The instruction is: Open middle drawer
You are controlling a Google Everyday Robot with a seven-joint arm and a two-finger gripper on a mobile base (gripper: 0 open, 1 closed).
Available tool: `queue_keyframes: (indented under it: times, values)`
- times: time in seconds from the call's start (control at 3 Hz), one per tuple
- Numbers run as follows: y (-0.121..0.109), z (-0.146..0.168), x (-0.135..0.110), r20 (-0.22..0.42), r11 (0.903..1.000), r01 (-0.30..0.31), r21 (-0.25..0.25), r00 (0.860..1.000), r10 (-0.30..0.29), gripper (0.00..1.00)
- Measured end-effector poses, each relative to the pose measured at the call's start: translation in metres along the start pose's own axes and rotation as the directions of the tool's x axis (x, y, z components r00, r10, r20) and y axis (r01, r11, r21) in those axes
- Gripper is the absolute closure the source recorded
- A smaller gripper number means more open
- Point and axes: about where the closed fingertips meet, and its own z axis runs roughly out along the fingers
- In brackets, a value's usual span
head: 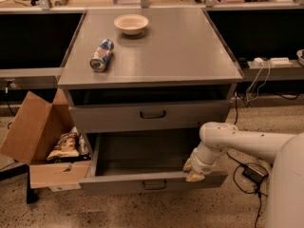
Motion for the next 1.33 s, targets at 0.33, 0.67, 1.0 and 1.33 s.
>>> queue_keyframes:
  times: [0.33, 0.67, 1.0, 1.33]
  values:
    - [0.005, 0.001, 0.000, 0.008, 1.0000, -0.009, -0.002, 1.000, 0.009, 1.00]
    - [0.009, 0.002, -0.001, 0.011, 0.9999, -0.015, -0.003, 1.000, 0.015, 1.00]
    - [0.013, 0.003, -0.002, 0.017, 0.9997, -0.023, -0.004, 1.000, 0.023, 1.00]
    - [0.042, 0.011, -0.011, 0.069, 0.9960, -0.089, 0.007, 0.994, 0.089, 1.00]
